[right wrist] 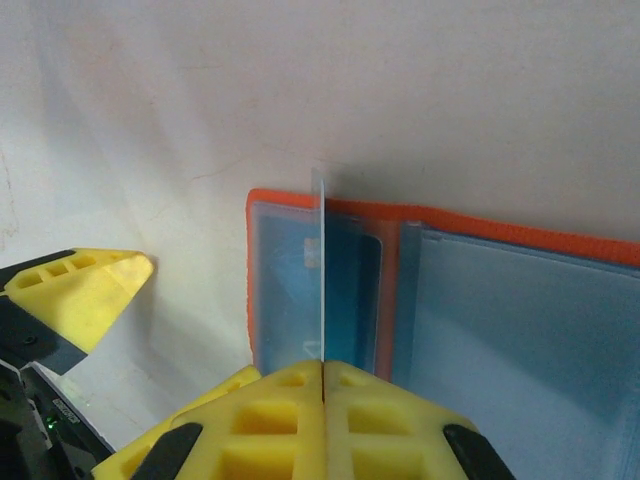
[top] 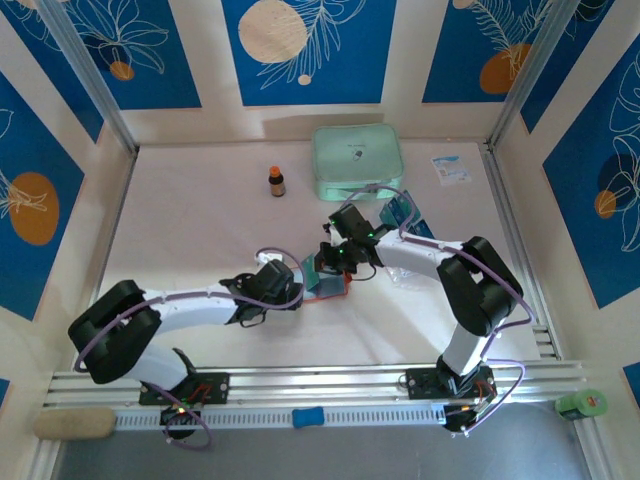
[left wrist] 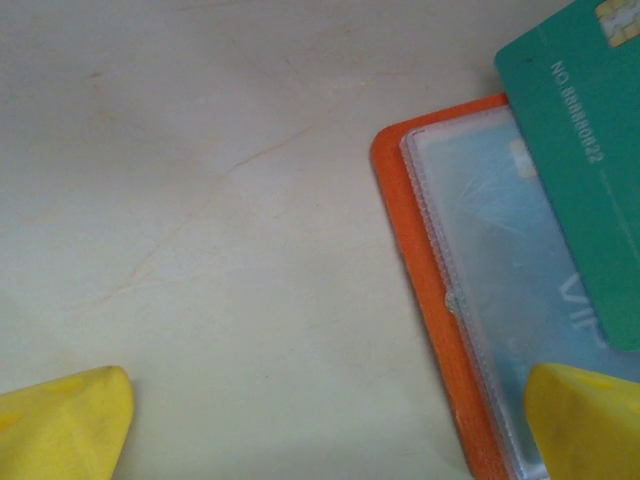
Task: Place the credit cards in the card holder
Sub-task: Insert the credit card into the card slot.
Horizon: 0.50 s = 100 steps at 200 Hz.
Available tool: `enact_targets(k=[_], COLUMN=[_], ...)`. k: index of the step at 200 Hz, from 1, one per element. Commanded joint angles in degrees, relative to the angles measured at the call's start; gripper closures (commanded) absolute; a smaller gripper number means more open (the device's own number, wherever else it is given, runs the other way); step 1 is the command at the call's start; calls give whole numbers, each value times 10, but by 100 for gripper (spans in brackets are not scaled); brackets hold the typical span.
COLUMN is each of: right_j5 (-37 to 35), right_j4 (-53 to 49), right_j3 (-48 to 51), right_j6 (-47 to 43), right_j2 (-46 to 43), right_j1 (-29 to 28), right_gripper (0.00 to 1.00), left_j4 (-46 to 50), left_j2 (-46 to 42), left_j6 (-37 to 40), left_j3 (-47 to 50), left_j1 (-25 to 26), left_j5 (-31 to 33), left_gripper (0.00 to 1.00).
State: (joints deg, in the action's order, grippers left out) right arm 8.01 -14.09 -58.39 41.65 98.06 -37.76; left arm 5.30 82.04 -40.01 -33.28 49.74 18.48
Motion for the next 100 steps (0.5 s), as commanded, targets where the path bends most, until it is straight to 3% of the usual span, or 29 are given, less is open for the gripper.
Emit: enact_targets(k=[1, 38, 100], right_j5=[12, 9, 13], right_j4=[2, 41, 203], right_j3=[13, 52, 154], right_j6=[9, 15, 51], right_j2=[-45, -77, -93], right_j1=[20, 44, 48], right_gripper=[100, 100, 100], left_j4=[-5, -3, 1], left_j2=[3, 4, 0], left_j6=[-2, -3, -4], left_j3=[12, 18, 22], left_j1=[-4, -4, -4], left_j5=[1, 1, 3], left_gripper=[0, 0, 0])
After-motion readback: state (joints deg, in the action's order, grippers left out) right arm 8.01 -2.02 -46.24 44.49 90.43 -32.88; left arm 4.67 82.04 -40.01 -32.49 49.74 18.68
